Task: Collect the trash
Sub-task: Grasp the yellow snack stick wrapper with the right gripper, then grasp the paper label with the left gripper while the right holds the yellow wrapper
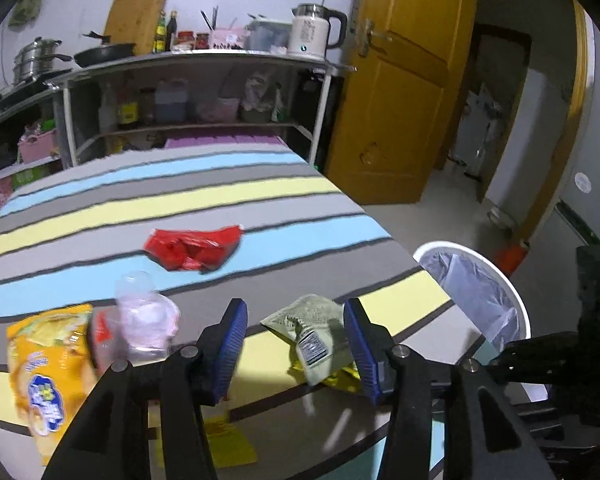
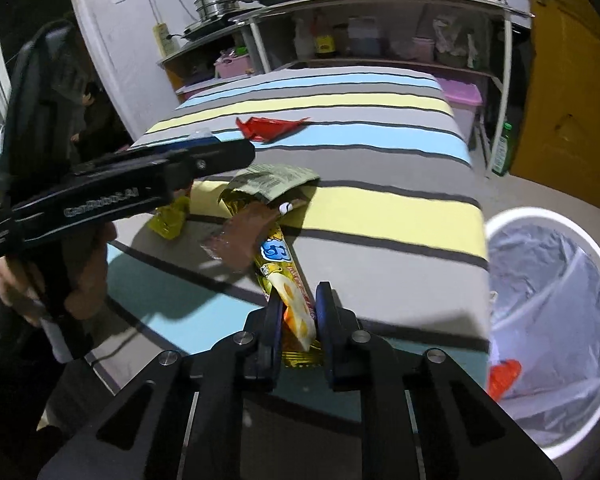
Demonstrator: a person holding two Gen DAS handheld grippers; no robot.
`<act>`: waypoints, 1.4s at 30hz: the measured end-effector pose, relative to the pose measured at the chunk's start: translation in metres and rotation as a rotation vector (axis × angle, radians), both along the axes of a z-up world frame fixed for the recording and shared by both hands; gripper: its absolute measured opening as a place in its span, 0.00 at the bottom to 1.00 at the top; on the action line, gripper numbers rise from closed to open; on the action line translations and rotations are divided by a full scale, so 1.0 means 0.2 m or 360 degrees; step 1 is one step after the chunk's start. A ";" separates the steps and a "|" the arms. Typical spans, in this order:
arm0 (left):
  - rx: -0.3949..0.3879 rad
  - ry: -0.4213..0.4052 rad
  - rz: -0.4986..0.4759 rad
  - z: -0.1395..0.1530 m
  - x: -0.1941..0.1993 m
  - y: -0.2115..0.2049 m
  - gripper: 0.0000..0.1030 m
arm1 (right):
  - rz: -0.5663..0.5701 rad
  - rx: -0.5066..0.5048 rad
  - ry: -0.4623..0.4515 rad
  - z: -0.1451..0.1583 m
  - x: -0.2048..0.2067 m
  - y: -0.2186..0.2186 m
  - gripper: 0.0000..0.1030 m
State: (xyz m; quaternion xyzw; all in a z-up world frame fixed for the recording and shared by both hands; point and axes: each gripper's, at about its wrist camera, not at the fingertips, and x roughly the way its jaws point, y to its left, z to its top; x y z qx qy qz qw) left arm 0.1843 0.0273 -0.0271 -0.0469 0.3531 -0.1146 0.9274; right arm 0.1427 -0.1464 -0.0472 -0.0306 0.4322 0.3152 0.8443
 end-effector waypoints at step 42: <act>-0.0201 0.0086 0.0166 0.02 -0.03 -0.01 0.02 | -0.0157 0.0061 -0.0103 0.12 -0.16 -0.24 0.12</act>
